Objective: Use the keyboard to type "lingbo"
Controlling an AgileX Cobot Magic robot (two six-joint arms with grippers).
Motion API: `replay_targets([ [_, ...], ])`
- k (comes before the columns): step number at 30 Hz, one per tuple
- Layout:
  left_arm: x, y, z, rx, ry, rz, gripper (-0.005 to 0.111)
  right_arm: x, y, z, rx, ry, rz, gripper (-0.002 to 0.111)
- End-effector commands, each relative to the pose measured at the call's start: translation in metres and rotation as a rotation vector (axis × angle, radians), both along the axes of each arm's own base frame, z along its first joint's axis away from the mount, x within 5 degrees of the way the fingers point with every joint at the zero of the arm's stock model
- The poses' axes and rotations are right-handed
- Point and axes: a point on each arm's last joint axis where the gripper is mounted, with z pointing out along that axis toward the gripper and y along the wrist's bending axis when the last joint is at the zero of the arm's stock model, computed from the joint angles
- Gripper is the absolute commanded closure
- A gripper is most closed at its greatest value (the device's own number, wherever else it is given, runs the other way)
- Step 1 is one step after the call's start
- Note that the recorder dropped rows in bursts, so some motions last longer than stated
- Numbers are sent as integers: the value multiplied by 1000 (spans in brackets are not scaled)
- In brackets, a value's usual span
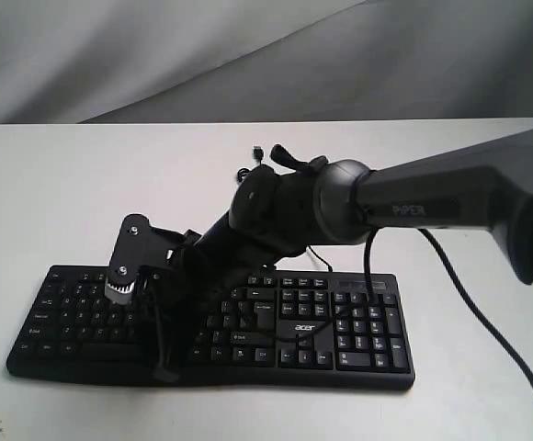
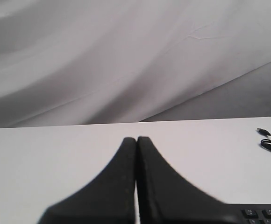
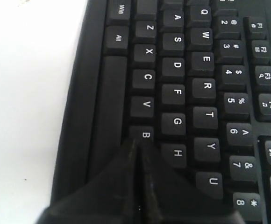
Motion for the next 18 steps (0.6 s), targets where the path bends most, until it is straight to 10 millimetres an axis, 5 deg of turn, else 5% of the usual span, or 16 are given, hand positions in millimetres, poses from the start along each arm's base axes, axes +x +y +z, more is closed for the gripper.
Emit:
replay_targets([
  [1, 0, 0, -1, 0, -9, -8, 106, 1, 2, -1, 15, -2, 1, 108],
  [18, 0, 0, -1, 0, -9, -8, 106, 2, 2, -6, 6, -14, -5, 108],
])
